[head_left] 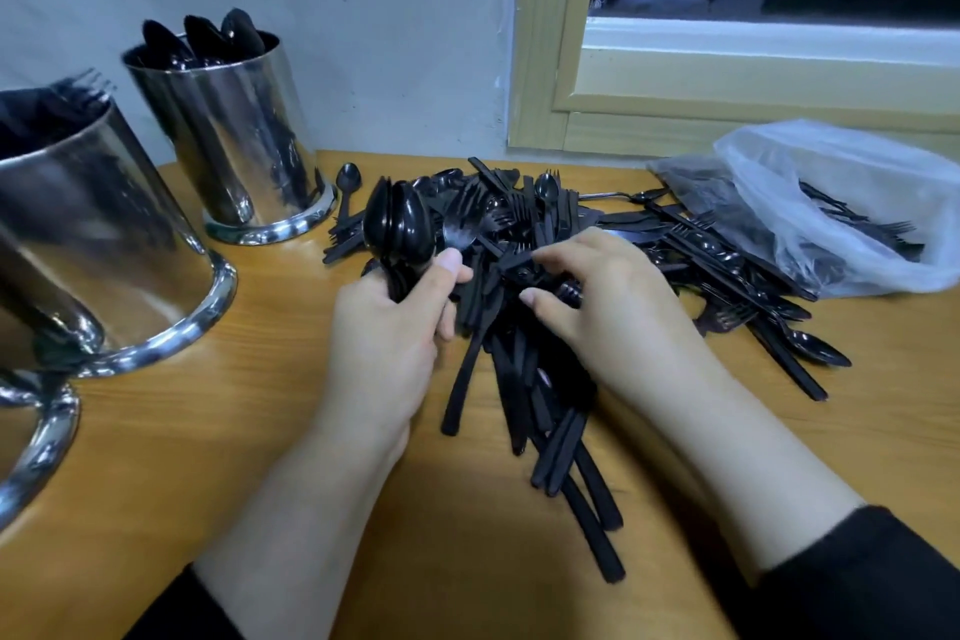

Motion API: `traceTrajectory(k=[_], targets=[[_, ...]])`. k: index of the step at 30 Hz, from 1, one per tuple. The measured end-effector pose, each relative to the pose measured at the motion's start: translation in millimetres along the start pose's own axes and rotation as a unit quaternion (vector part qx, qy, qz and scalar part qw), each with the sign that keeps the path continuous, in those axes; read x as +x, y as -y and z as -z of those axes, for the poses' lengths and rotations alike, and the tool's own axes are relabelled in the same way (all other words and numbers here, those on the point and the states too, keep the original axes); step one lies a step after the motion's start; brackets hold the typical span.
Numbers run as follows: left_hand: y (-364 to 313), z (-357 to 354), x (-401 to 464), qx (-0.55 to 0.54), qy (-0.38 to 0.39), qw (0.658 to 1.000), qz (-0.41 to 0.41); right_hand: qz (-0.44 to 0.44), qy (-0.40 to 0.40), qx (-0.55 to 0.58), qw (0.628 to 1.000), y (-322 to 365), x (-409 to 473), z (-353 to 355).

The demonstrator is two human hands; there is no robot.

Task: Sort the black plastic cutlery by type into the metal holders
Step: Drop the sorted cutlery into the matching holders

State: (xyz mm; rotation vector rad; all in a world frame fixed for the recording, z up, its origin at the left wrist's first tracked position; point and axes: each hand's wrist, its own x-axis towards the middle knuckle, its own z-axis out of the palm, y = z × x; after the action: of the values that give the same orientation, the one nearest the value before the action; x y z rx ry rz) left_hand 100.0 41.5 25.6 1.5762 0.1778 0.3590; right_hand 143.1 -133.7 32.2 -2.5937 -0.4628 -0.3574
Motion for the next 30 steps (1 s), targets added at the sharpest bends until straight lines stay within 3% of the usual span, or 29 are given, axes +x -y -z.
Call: traceTrajectory(k=[4,9,13,20,25,30], targets=[[5,1,5,-0.028,-0.009,0.999,0.031,0.004,0.020,-0.046,0.999,14,9,-21],[4,-5,5,-0.007,0.013,1.000,0.021,0.030,-0.062,-0.022,0.997,9,11,-29],[5,-5,6,-0.023,0.016,1.000,0.009,0.042,-0.134,0.065,0.988,9,9,-14],[3,-2,9,-0.051,-0.041,0.998,-0.003,0.042,0.013,-0.038,0.998,14,8,-27],[4,-2,9,-0.052,-0.037,0.998,-0.003,0.045,0.023,-0.030,0.998,12,6,-29],[5,-3,10,-0.049,-0.036,0.998,-0.003,0.042,-0.021,-0.009,0.999,10,4,-27]])
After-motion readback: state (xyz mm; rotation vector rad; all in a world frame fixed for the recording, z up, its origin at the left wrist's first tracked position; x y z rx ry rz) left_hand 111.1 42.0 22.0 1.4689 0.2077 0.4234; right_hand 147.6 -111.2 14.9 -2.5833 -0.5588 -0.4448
